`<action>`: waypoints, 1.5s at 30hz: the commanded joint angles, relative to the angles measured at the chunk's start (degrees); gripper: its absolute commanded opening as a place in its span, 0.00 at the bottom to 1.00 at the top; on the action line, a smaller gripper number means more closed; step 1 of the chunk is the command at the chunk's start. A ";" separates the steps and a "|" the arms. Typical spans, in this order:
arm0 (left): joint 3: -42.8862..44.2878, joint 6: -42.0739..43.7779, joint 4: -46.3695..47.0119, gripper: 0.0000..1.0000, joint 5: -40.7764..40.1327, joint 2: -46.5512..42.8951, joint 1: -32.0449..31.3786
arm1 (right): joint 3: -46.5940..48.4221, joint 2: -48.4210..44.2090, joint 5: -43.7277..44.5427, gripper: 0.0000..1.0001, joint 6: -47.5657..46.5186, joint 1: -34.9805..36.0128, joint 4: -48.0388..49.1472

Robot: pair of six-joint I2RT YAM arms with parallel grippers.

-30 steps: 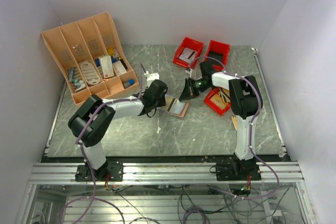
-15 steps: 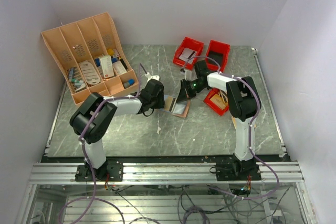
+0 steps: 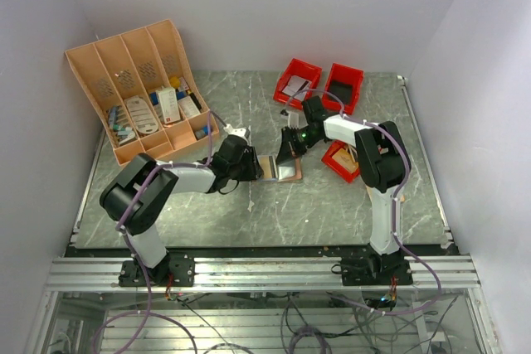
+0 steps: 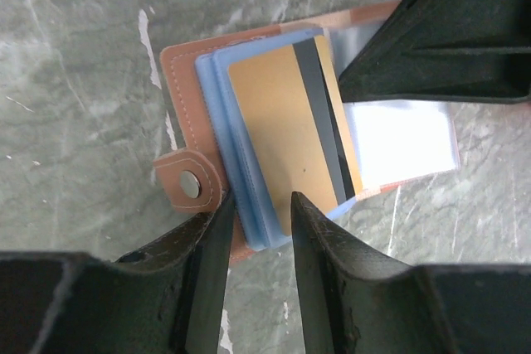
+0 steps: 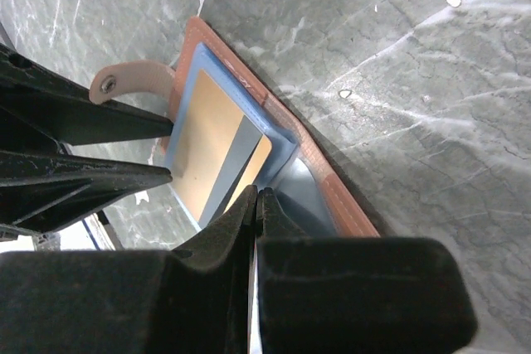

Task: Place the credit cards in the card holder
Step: Adjust the card holder at the center of the board.

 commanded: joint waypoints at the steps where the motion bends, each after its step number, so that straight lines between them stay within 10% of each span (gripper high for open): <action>1: -1.71 -1.71 2.41 0.45 3.68 -1.46 -0.75 | 0.10 -2.78 -0.04 0.00 -0.42 0.42 0.20; 26: -4.00 -5.42 5.58 0.46 3.98 -0.83 -0.80 | -0.79 -5.71 19.32 0.00 -10.93 5.44 -4.30; 45: -5.74 -6.97 13.40 0.46 8.37 0.25 -0.78 | 0.21 -5.19 17.69 0.00 -11.10 9.90 -5.03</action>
